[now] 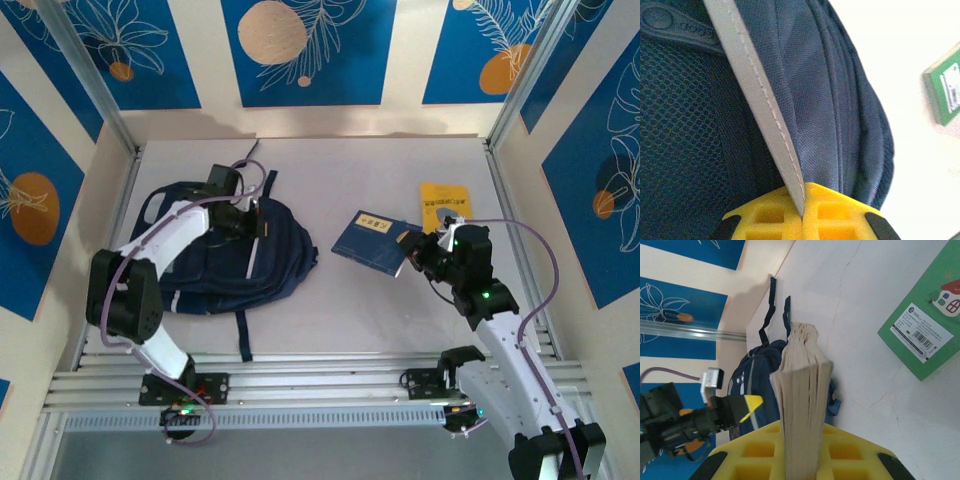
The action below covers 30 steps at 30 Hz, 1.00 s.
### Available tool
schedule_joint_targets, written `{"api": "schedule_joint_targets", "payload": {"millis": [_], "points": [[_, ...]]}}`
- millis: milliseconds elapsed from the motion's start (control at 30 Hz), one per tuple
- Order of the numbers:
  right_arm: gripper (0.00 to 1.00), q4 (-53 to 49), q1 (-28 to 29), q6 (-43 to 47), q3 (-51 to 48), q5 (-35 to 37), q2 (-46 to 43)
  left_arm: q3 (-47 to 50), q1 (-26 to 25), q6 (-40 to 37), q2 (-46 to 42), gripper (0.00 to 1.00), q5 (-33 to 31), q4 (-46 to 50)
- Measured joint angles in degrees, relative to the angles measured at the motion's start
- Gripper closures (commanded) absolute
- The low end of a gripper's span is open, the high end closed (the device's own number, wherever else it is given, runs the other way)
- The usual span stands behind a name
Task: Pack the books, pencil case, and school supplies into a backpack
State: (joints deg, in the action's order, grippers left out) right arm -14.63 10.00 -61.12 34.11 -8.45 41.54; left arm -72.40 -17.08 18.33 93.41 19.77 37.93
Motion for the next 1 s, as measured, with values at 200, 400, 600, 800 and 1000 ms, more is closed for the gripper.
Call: {"api": "schedule_joint_targets", "payload": {"millis": [200,400,600,800,1000], "points": [[1.0,0.0,0.0,2.8,0.0,-3.2,2.9,-9.5,0.3,-2.5,-4.4,1.0,2.0,9.4],[1.0,1.4,0.2,5.0,0.0,-7.8,3.3,-16.5,0.3,-3.5,-7.7,1.0,8.3,14.0],[1.0,5.7,2.0,6.8,0.0,-14.1,3.8,-19.3,0.2,-3.5,-7.9,1.0,15.5,15.6],[1.0,10.7,5.6,7.0,0.0,-18.3,8.1,-20.9,0.2,-3.5,-7.8,1.0,19.8,16.8],[1.0,15.6,10.9,6.5,0.3,-18.4,14.9,-21.6,0.2,-3.2,-7.8,1.0,22.0,17.0]]}}
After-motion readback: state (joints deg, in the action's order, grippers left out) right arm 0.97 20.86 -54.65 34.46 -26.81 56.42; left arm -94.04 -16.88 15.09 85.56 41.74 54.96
